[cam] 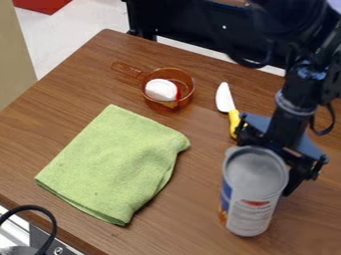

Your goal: Move the can to the bottom right side of the green cloth.

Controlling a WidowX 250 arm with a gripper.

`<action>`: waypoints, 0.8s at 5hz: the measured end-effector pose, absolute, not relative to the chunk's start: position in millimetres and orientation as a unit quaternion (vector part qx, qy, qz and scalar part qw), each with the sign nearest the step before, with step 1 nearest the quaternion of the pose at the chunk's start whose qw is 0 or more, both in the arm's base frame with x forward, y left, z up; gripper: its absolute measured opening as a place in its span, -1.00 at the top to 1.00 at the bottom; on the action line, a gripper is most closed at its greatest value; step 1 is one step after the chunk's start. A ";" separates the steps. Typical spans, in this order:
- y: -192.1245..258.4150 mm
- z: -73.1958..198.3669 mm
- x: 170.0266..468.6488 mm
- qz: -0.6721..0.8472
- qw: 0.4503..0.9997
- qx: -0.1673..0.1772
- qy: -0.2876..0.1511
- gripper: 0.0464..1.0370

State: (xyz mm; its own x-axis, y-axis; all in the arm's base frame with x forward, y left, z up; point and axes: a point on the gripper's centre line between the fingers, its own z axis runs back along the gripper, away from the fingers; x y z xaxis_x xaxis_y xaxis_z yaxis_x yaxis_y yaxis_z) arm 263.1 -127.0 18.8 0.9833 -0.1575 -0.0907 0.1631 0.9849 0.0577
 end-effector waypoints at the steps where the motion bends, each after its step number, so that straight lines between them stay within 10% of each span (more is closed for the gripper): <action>1: -122.4 24.3 247.9 -0.090 0.995 0.025 0.037 -0.93; 4: -111.6 40.0 223.3 -0.107 0.994 0.014 0.005 -0.93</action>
